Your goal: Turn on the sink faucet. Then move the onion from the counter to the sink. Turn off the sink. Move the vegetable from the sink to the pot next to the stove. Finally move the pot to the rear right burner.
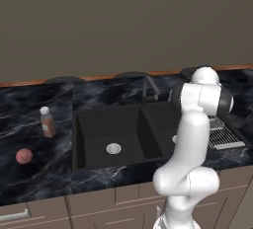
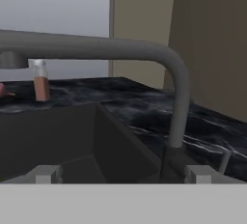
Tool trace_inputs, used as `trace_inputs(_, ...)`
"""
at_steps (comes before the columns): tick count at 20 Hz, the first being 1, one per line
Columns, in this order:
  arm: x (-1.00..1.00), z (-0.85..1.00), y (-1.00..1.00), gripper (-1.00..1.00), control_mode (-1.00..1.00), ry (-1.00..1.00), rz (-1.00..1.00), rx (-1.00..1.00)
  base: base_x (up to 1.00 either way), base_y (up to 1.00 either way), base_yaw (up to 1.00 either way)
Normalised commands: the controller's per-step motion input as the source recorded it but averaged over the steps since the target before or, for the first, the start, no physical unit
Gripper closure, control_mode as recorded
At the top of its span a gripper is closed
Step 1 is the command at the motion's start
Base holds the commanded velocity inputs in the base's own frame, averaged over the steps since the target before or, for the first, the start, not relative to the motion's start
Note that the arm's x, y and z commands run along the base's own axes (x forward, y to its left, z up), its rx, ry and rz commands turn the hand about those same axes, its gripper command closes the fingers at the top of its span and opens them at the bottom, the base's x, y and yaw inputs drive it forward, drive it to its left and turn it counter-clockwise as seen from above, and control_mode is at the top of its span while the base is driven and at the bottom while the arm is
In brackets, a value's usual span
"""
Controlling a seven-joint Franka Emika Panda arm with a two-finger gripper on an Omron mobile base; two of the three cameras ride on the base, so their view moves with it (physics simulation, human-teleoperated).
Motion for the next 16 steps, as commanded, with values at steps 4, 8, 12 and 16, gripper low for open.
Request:
trace_inputs(4, 0.22, -0.05, 0.0, -1.0, -1.0, 0.0, 0.0, 0.0, 0.0, 0.0, 0.0)
trace_inputs(8, 0.23, -0.08, 0.0, -1.0, -1.0, 0.0, 0.0, 0.0, 0.0, 0.0, 0.0)
trace_inputs(12, 0.29, -0.08, 0.0, -1.0, -1.0, 0.0, 0.0, 0.0, 0.0, 0.0, 0.0)
trace_inputs(16, 0.26, -0.09, 0.0, -1.0, -1.0, 0.0, 0.0, 0.0, 0.0, 0.0, 0.0)
